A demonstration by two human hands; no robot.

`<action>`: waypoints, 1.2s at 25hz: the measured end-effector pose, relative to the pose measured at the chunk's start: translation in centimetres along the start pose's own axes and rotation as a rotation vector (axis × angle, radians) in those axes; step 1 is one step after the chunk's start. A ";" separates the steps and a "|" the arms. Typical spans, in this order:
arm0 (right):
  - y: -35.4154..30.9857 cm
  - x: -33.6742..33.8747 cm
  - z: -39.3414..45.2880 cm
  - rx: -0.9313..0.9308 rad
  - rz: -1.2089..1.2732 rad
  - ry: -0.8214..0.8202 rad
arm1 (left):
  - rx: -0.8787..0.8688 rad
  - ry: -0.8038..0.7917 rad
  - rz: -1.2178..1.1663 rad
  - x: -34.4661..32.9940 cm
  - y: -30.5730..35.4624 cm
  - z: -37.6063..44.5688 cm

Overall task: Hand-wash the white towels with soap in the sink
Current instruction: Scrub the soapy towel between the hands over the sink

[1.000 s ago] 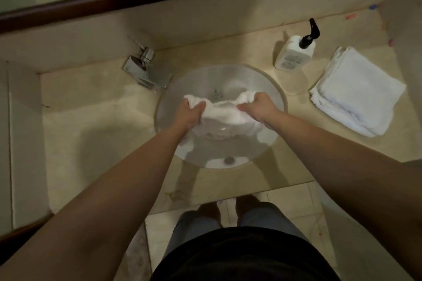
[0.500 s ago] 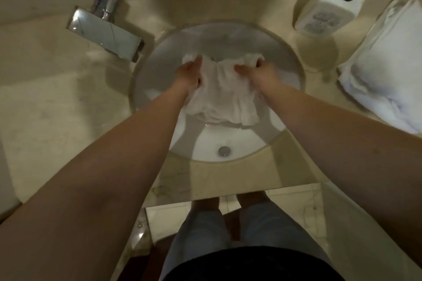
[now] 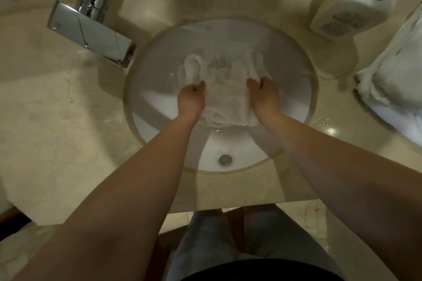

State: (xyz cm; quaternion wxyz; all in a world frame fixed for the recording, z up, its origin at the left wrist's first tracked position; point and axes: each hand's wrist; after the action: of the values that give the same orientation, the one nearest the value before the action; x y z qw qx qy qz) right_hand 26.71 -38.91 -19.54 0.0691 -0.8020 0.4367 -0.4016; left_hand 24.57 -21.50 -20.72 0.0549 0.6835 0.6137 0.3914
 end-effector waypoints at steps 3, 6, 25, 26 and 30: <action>-0.2 0.2 -1.4 -0.062 0.327 -0.038 | 0.015 -0.004 -0.376 0.2 0.4 -0.7; 1.2 0.0 -2.2 -0.314 0.465 -0.170 | 0.291 -0.129 -0.504 0.4 -1.0 -2.0; -10.6 13.2 -21.7 0.513 0.379 0.040 | -0.784 0.038 -0.380 14.1 10.7 -20.4; -12.1 14.0 -22.9 0.536 0.425 -0.003 | -0.787 0.026 -0.419 14.5 11.4 -21.1; -17.5 15.0 -24.4 0.461 0.717 -0.045 | -0.598 0.022 -0.778 14.9 16.3 -24.1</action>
State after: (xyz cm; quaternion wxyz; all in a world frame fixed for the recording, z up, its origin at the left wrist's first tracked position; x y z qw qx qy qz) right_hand 25.26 -33.72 13.62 0.3915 -0.5717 0.5848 -0.4217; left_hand 22.14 -22.08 11.89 0.3843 0.3536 0.6848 0.5082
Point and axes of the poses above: each hand's wrist, its own z-axis towards the middle knuckle, its own x-axis out of the back of the hand, y = z × x, and after that the axes turned 8 degrees about -z, right-handed
